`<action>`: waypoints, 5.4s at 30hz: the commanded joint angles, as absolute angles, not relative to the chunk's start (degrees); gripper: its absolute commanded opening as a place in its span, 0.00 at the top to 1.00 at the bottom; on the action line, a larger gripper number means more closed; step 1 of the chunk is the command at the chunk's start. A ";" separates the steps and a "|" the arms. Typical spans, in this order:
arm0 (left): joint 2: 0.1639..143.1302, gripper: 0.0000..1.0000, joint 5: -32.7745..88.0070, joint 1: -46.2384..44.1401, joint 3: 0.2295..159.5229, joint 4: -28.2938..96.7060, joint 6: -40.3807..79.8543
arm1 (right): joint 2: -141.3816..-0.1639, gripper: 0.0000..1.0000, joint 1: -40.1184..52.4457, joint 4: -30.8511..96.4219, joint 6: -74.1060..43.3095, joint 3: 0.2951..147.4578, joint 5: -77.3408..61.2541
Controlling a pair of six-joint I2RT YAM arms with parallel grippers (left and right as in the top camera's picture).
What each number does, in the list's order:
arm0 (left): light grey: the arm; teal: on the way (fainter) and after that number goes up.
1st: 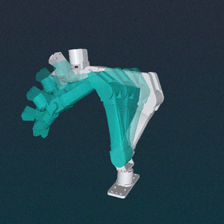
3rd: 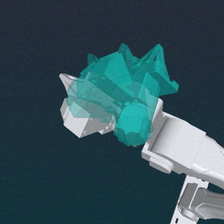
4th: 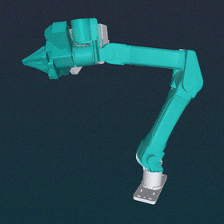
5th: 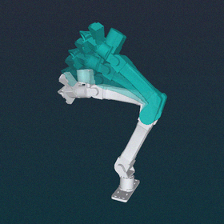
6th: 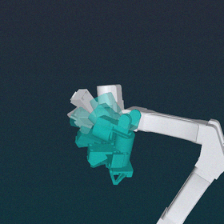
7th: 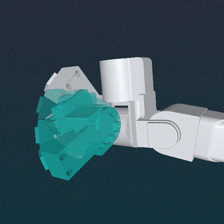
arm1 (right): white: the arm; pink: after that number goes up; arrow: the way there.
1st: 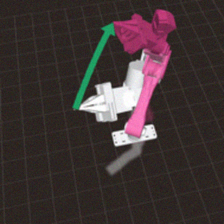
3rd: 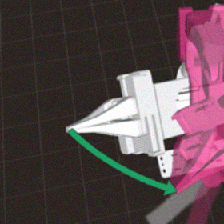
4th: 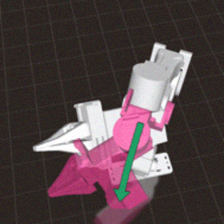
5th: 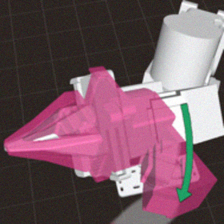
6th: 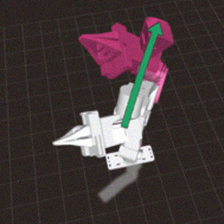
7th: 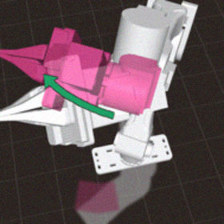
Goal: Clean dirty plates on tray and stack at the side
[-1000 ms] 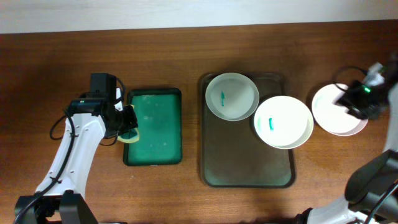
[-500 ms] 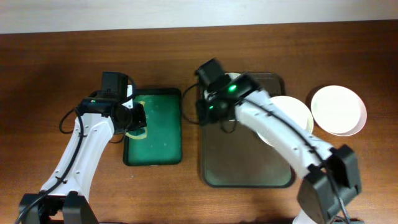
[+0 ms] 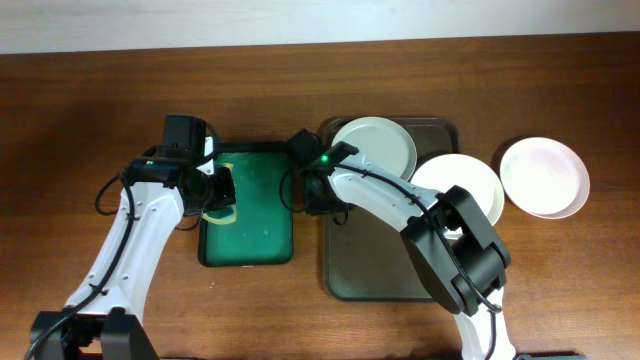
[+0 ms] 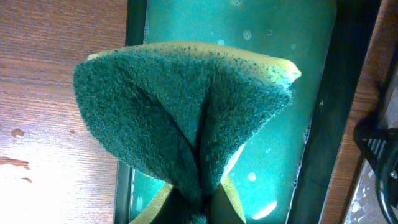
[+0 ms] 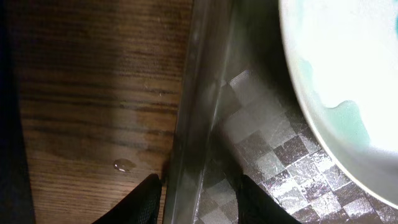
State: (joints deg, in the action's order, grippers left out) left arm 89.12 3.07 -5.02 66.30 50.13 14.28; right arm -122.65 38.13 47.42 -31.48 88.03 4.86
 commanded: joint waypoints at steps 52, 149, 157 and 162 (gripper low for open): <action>87.72 1.00 3.22 -4.99 66.24 50.17 13.15 | -123.17 0.90 38.89 38.48 -33.52 84.58 -5.78; 87.74 1.00 1.06 -9.74 66.24 48.01 10.98 | -99.18 0.13 20.99 64.58 -13.52 88.66 -17.37; 87.74 1.00 1.08 -9.74 66.24 48.03 10.98 | -100.99 0.17 20.95 63.20 -13.52 88.66 -14.17; 87.74 1.00 1.06 -9.74 66.24 48.03 10.98 | -97.23 0.26 20.93 64.93 -13.52 88.75 -14.04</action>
